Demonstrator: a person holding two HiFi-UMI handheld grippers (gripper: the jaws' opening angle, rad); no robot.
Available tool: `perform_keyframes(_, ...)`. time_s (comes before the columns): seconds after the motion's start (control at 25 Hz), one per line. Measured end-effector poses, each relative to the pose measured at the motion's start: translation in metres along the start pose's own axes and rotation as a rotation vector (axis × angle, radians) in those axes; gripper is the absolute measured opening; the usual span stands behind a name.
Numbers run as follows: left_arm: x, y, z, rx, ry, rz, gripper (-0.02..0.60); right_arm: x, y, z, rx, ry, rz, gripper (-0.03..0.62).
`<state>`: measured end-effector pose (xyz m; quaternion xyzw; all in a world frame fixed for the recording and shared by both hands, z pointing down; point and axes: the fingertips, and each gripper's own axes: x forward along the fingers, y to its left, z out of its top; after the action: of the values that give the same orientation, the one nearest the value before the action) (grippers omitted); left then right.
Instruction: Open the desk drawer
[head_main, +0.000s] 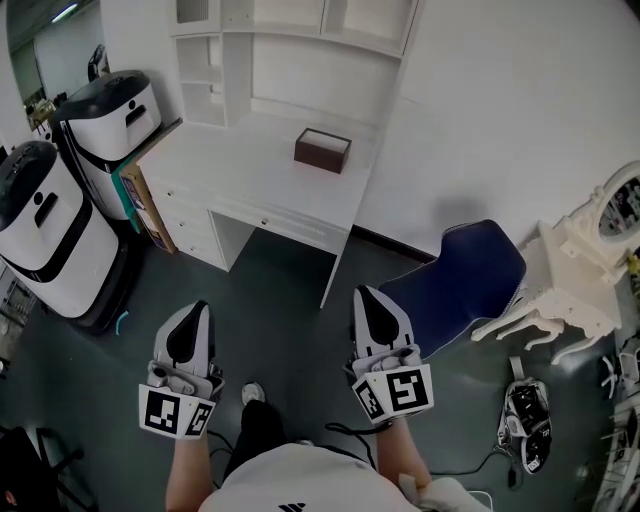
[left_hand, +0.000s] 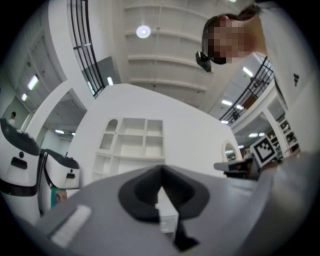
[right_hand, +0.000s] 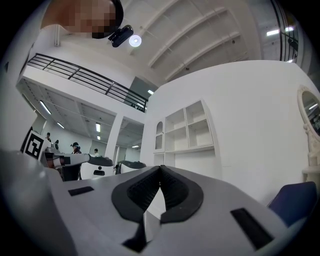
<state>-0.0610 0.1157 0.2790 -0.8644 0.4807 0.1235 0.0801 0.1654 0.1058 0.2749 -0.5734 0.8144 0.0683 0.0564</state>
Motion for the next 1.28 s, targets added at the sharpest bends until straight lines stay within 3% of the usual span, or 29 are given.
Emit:
perform_keyframes(0.68, 0.113, 0.137, -0.028, -0.028, 0.019, -0.114, 0.005, 0.165, 0.005, -0.02, 0.01, 0.003, -0.099, 0.0)
perform_keyframes(1.0, 0.134, 0.186, -0.041, -0.045, 0.02, -0.146, 0.005, 0.204, 0.015, -0.026, -0.003, -0.004, -0.154, 0.0)
perform_keyframes(1.28, 0.158, 0.199, -0.06, -0.083, 0.025, -0.166, 0.005, 0.22, 0.005, -0.036, -0.022, 0.028, -0.185, 0.0)
